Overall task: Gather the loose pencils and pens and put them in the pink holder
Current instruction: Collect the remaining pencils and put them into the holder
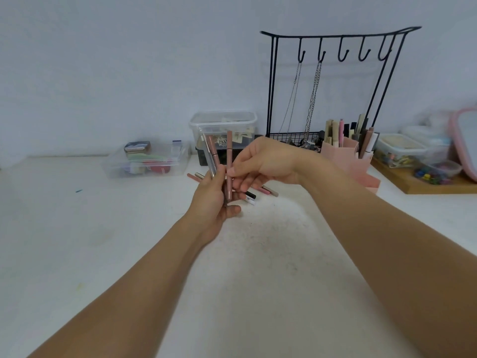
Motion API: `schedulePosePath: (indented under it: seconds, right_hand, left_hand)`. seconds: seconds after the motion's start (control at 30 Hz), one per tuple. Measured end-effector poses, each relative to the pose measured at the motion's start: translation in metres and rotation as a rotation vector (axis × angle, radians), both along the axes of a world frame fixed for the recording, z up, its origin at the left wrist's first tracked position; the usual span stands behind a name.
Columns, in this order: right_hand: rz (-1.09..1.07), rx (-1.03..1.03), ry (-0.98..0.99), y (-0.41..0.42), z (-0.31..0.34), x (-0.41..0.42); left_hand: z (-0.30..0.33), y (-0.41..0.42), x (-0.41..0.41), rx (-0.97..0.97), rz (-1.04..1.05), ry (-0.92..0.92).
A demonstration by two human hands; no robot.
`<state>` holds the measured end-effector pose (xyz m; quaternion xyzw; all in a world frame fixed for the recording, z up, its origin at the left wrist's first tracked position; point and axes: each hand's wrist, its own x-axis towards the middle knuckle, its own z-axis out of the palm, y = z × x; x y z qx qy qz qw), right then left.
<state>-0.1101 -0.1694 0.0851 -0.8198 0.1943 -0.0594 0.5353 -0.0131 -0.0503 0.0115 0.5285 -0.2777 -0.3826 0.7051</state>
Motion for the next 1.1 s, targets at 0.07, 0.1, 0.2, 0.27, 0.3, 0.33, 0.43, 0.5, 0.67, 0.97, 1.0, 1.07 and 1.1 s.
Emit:
schedulePosePath:
  seconds: [0.07,0.1,0.2,0.27,0.3,0.33,0.43,0.5,0.67,0.97,1.0,1.07,1.1]
  right_hand:
    - [-0.025,-0.065,0.009,0.003,-0.004,0.004]
    - [-0.045,-0.111,0.011,0.005,-0.006,0.005]
    - [-0.072,-0.204,0.031,0.008,-0.009,0.007]
    - [-0.073,-0.226,0.050,0.010,-0.009,0.006]
    - [-0.080,-0.242,0.055,0.010,-0.010,0.006]
    - [-0.091,-0.258,0.056,0.011,-0.011,0.006]
    - [-0.117,-0.298,0.041,0.012,-0.015,0.009]
    - [-0.130,-0.325,0.026,0.016,-0.016,0.012]
    - [-0.027,-0.361,0.033,0.022,-0.007,0.008]
    - [-0.287,-0.717,0.154,-0.025,-0.023,0.003]
    - [-0.284,-0.736,0.196,-0.025,-0.028,0.004]
    - [-0.296,-0.764,0.251,-0.026,-0.037,0.007]
    - [-0.305,-0.762,0.261,-0.025,-0.040,0.008]
  left_hand:
    - [0.000,0.001,0.001,0.009,-0.009,-0.003]
    - [0.000,0.002,0.001,0.008,-0.014,0.005]
    - [-0.001,0.000,0.003,-0.005,-0.041,0.048]
    - [-0.002,-0.002,0.004,-0.013,-0.062,0.058]
    - [-0.002,-0.003,0.005,-0.012,-0.073,0.045]
    - [-0.002,-0.004,0.005,-0.003,-0.080,0.022]
    - [0.000,-0.003,0.002,0.033,-0.072,-0.030]
    - [0.000,-0.003,0.003,0.036,-0.046,-0.010]
    - [-0.001,-0.003,0.005,0.019,0.137,0.040]
    - [0.001,-0.001,0.011,0.045,0.361,0.056]
    - [0.001,-0.001,0.010,0.052,0.360,0.054]
    - [0.002,-0.001,0.010,0.058,0.355,0.054]
    - [0.002,-0.001,0.010,0.061,0.351,0.052]
